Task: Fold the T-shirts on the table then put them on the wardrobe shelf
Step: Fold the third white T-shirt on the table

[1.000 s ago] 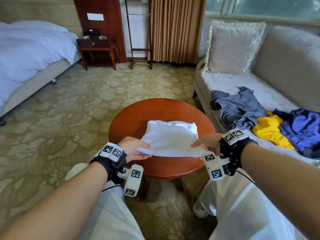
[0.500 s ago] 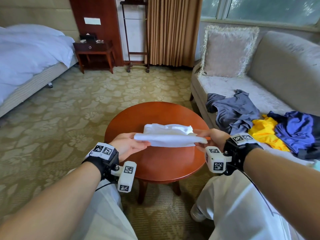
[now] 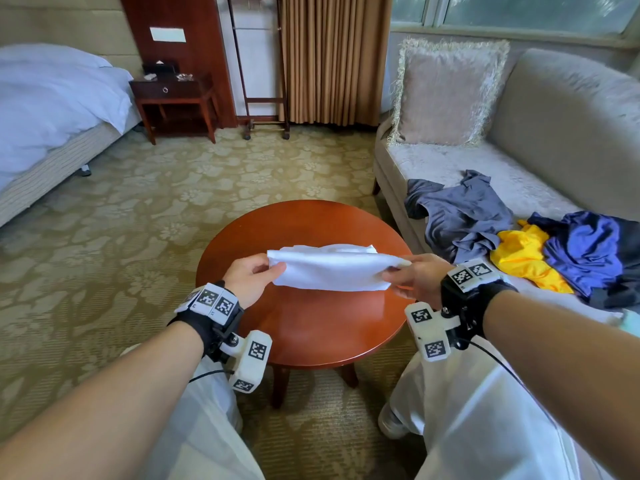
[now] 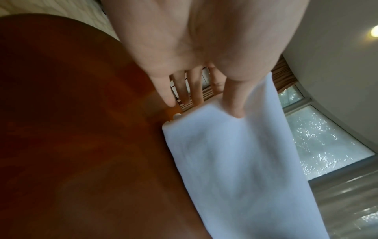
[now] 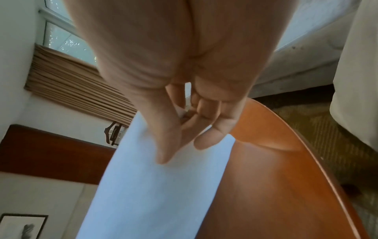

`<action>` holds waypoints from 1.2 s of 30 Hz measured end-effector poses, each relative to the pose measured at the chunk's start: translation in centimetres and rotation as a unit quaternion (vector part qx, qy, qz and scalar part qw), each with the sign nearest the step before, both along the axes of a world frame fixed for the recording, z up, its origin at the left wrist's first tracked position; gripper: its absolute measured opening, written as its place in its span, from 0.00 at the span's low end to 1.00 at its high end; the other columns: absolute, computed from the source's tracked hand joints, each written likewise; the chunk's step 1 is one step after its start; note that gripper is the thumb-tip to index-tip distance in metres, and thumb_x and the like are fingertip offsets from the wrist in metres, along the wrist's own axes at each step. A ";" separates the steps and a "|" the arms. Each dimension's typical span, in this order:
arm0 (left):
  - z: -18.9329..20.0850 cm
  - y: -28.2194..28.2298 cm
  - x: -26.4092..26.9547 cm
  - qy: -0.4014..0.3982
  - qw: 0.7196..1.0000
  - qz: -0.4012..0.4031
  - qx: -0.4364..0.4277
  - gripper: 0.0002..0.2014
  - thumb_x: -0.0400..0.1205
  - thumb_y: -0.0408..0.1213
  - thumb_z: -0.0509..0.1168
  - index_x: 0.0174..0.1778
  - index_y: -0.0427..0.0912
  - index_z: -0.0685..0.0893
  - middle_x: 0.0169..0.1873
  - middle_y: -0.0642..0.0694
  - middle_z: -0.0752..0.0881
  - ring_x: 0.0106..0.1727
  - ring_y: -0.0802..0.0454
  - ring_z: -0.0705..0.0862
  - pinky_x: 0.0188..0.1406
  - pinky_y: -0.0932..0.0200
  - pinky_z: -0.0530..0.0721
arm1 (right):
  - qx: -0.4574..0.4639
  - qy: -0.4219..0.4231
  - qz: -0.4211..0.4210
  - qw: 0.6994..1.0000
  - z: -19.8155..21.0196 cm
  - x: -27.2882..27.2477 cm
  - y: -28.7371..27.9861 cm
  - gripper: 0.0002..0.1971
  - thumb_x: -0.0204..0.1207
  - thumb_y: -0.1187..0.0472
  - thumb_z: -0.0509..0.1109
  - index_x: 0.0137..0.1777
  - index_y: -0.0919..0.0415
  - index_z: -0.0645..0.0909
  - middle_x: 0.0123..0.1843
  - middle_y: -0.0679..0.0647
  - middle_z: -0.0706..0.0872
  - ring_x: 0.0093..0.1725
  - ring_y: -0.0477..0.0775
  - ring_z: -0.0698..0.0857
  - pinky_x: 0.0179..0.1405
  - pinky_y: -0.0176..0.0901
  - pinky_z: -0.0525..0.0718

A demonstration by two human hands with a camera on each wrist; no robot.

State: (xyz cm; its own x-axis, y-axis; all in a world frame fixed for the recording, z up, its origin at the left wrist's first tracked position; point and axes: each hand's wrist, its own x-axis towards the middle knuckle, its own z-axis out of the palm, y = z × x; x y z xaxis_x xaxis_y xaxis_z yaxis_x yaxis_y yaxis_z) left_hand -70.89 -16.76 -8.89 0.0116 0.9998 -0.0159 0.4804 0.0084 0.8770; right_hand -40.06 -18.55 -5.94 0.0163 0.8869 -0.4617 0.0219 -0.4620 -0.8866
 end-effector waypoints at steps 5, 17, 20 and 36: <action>0.2 0.6 0.3 0.013 1.000 -0.016 -0.004 0.19 0.88 0.44 0.60 0.34 0.38 0.70 0.28 0.48 0.65 0.29 0.53 0.63 0.29 0.58 0.59 | 0.028 -0.173 -0.042 0.984 0.0 -0.7 1.0 0.11 0.68 0.54 0.82 0.36 0.57 0.83 0.33 0.55 0.80 0.33 0.53 0.79 0.39 0.49 0.86; -1.4 3.2 0.6 0.142 0.988 0.059 0.031 0.23 0.88 0.47 0.59 0.28 0.41 0.66 0.22 0.49 0.68 0.26 0.47 0.66 0.26 0.53 0.60 | 0.091 -0.228 -0.064 0.967 -1.9 -3.5 3.4 0.26 0.74 0.40 0.67 0.36 0.67 0.81 0.33 0.67 0.82 0.35 0.57 0.77 0.35 0.45 0.77; -2.4 4.2 0.7 0.159 0.984 0.075 0.012 0.24 0.88 0.47 0.59 0.27 0.41 0.67 0.21 0.48 0.70 0.26 0.48 0.68 0.25 0.55 0.61 | 0.061 -0.288 -0.059 0.954 -3.1 -4.0 4.3 0.19 0.80 0.43 0.62 0.36 0.57 0.79 0.33 0.54 0.81 0.36 0.59 0.79 0.35 0.44 0.75; -5.0 7.6 0.9 0.225 0.956 0.098 -0.162 0.28 0.84 0.53 0.62 0.21 0.43 0.69 0.20 0.44 0.73 0.31 0.39 0.77 0.30 0.55 0.68 | -0.077 -0.412 -0.052 0.907 -6.0 -5.8 7.6 0.23 0.80 0.44 0.61 0.62 0.61 0.81 0.43 0.57 0.80 0.31 0.55 0.77 0.37 0.43 0.76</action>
State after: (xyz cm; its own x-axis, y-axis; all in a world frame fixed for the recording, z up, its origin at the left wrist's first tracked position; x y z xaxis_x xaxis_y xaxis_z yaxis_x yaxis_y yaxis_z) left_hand -70.03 -9.18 -13.88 -0.2564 0.9240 -0.2838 0.7697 0.3728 0.5183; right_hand -45.85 -10.94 -11.95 0.4922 0.7864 -0.3732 0.5958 -0.6169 -0.5142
